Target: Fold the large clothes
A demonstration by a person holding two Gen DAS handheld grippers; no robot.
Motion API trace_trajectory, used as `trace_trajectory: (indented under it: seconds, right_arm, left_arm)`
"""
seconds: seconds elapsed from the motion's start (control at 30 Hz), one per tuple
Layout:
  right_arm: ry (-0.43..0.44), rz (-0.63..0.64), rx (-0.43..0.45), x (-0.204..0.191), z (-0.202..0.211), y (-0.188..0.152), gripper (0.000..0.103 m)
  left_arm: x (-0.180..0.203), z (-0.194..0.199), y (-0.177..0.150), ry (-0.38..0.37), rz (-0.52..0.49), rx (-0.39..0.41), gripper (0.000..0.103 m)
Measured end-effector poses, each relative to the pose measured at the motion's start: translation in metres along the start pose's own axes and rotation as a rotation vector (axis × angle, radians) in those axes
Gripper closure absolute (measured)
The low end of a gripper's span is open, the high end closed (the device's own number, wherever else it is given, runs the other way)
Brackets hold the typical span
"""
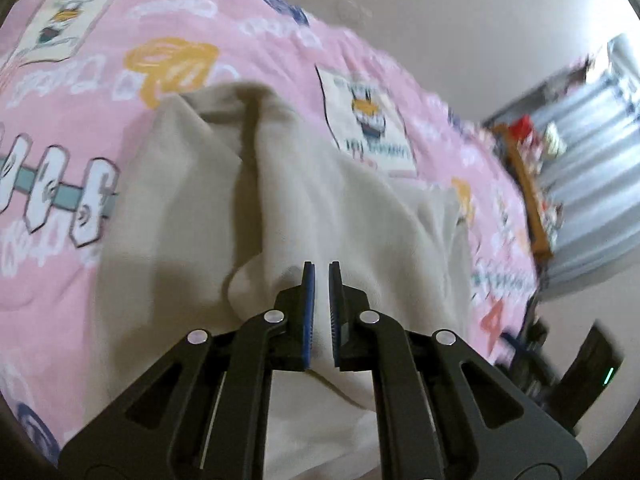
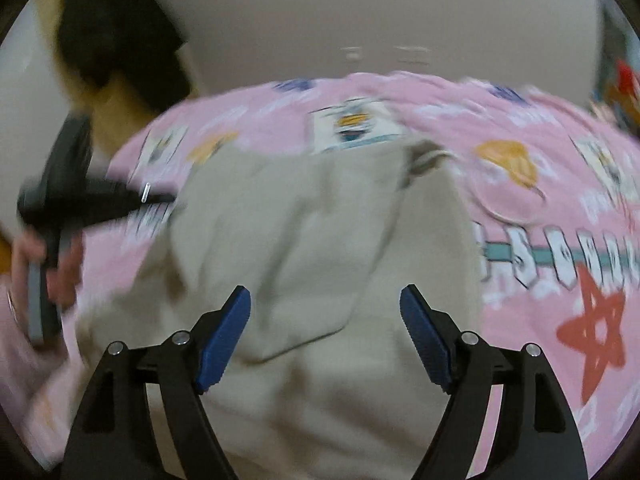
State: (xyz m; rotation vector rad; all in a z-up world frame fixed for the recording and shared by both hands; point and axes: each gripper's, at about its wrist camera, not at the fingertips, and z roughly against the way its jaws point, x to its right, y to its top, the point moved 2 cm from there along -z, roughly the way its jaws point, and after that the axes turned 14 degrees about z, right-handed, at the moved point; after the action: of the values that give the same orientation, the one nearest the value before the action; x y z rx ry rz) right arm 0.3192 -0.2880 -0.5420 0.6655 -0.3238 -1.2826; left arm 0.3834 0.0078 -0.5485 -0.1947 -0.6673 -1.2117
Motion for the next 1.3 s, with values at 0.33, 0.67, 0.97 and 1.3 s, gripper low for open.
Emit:
trace_trajectory:
  seconds: [0.33, 0.67, 0.97, 1.3]
  right_arm:
    - [0.123, -0.195, -0.185, 0.049, -0.125, 0.037, 0.097]
    - [0.069, -0.182, -0.175, 0.067, -0.092, 0.031, 0.093]
    - [0.363, -0.16, -0.235, -0.008, -0.079, 0.043, 0.079]
    - [0.179, -0.045, -0.358, -0.01, -0.102, 0.007, 0.093]
  left_arm:
    - [-0.028, -0.062, -0.005, 0.175, -0.045, -0.045, 0.096]
    - [-0.028, -0.041, -0.004, 0.201, 0.002, -0.051, 0.096]
    - [0.033, -0.046, -0.013, 0.104, 0.118, -0.153, 0.096]
    - [-0.004, -0.08, -0.047, 0.236, 0.025, -0.225, 0.096]
